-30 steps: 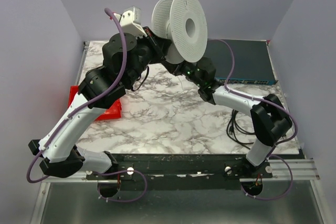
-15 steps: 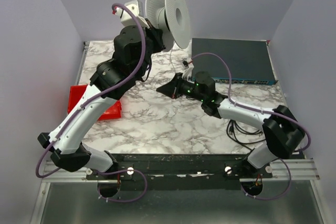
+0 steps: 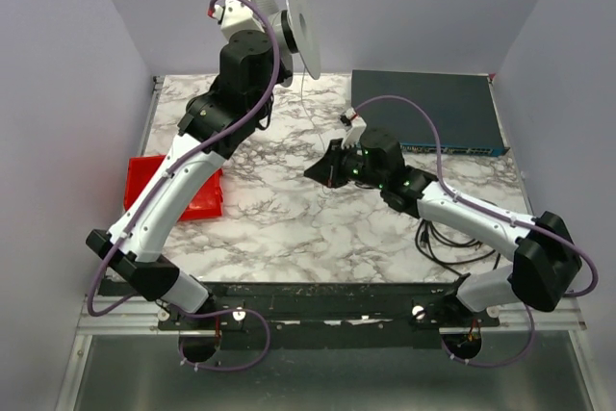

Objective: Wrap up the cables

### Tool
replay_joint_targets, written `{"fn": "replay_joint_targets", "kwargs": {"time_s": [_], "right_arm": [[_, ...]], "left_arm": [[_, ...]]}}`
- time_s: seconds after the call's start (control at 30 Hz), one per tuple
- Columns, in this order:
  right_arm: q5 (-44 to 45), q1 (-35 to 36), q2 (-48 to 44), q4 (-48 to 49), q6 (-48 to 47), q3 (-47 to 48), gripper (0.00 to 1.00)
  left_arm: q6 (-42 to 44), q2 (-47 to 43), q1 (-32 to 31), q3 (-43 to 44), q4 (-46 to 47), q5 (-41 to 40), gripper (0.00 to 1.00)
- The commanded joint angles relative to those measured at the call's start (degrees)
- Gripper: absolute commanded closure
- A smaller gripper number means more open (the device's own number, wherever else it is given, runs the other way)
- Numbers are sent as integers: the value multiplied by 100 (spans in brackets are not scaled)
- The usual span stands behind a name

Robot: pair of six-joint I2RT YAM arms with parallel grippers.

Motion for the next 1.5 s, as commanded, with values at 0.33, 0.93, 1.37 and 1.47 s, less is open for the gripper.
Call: {"fn": "replay_joint_targets", "kwargs": {"time_s": [0.33,0.93,1.37,1.47], "right_arm": [[1932,93,-327,-2992,-1256,1707,99],[2917,102,170,-3951,-2331,4173,99],[3716,-67,1405,-4268,-3072,6214,99],[3468,-355,1603,-4310,-3058,6515,99]], "left_arm": [[399,275,249,-223,435,229,100],[752,604,206,-721,373,659,100],[1273,187,-166,-1671,880,843,100],[1390,29,-280,-1931,1036,904,100]]}}
